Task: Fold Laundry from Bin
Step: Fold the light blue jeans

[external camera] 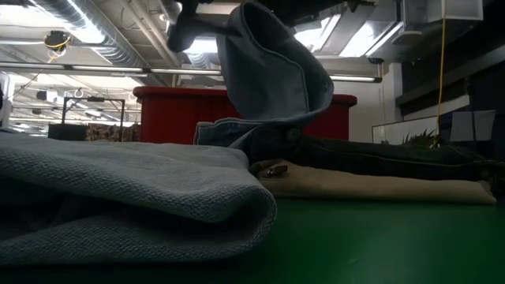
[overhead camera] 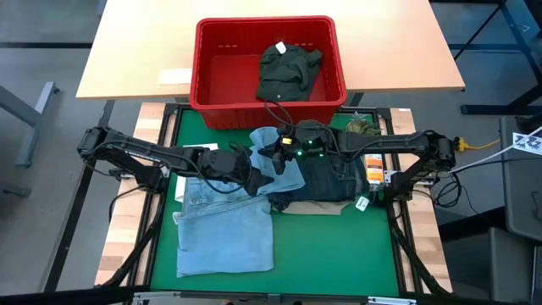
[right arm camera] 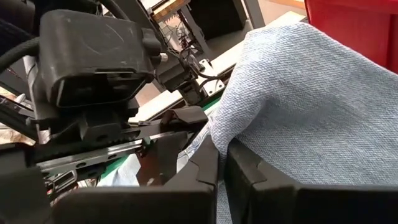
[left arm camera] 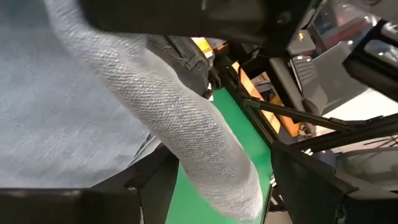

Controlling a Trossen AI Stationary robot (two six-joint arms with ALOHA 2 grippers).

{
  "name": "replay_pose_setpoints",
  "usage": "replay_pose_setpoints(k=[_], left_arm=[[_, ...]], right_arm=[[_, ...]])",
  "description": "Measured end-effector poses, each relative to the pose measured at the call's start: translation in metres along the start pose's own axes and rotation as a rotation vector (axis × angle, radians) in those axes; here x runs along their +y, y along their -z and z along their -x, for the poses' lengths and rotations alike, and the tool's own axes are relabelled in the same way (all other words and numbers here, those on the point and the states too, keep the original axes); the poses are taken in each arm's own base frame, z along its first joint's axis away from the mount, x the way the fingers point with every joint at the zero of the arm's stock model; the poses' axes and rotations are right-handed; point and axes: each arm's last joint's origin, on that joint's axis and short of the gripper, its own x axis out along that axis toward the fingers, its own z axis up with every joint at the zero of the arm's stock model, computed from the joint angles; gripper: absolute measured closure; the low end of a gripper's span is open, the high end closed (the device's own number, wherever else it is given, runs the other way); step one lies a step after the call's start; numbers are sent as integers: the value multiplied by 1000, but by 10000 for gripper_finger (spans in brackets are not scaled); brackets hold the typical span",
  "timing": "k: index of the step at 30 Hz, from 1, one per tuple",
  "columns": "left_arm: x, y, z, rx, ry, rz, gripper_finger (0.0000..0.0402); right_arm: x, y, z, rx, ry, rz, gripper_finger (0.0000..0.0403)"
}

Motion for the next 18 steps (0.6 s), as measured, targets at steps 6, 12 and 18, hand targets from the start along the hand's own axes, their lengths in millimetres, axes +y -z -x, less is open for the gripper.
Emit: replay_pose_setpoints(k=[6, 12, 18], left_arm=[[3, 3, -1, 20, -33, 50, 167], [8, 6, -1, 52, -79, 50, 282], [6, 7, 0, 78, -60, 52, 389]], right_arm=[[0, 0, 0, -5, 7, 0, 391], [0, -1, 0, -10, 4, 1, 391], [13, 5, 0, -26, 6, 17, 391]])
